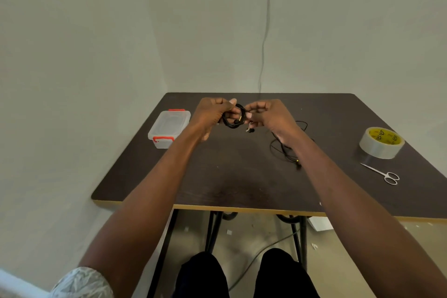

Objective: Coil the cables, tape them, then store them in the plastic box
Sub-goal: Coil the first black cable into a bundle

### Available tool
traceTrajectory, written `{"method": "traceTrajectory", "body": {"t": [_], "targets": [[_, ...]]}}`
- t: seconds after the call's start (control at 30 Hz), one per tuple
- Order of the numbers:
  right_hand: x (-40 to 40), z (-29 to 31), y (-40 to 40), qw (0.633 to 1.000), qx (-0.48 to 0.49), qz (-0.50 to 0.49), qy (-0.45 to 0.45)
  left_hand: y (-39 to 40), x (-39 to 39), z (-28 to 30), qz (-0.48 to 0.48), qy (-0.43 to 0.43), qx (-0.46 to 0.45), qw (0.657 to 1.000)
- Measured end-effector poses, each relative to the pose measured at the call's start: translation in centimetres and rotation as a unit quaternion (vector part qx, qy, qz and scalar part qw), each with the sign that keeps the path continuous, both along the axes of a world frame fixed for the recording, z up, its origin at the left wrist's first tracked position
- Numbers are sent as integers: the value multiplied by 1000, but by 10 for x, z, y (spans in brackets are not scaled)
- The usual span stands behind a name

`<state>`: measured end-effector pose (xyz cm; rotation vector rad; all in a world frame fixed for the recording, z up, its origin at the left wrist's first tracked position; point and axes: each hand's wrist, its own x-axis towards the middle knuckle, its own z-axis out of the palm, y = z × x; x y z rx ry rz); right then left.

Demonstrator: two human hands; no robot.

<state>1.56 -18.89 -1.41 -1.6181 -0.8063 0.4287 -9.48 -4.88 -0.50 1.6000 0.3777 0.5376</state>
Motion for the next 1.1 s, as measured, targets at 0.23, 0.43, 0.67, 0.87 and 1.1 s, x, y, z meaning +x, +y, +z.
{"method": "traceTrajectory", "body": {"t": [0.23, 0.43, 0.67, 0.87, 1.1], "targets": [[2, 0, 12, 954, -108, -98, -263, 5, 1, -1, -24, 24, 10, 999], [-10, -5, 12, 998, 10, -38, 48, 4, 1, 2, -27, 26, 9, 999], [-14, -4, 13, 980, 45, -23, 193, 5, 0, -3, -11, 37, 35, 999], [-14, -5, 16, 970, 53, -49, 231, 5, 0, -6, 35, 67, 101, 992], [-16, -1, 13, 978, 65, -48, 194, 4, -1, -1, 26, 66, 64, 995]]}}
